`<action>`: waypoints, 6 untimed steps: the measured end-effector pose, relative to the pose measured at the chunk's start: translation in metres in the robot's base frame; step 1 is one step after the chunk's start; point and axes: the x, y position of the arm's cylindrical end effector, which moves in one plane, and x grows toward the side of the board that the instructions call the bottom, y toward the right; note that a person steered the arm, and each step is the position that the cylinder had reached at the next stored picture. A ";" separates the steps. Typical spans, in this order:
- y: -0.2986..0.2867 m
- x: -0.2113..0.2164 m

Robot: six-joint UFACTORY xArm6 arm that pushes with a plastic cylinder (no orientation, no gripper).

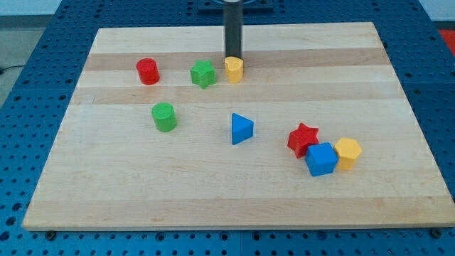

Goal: Move the green star diagonally top left to the yellow heart

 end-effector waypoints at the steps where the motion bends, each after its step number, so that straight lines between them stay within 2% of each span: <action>1: -0.025 0.023; 2: 0.013 0.044; 3: 0.039 0.040; 4: 0.034 0.009; 5: 0.071 -0.009; 6: 0.085 0.014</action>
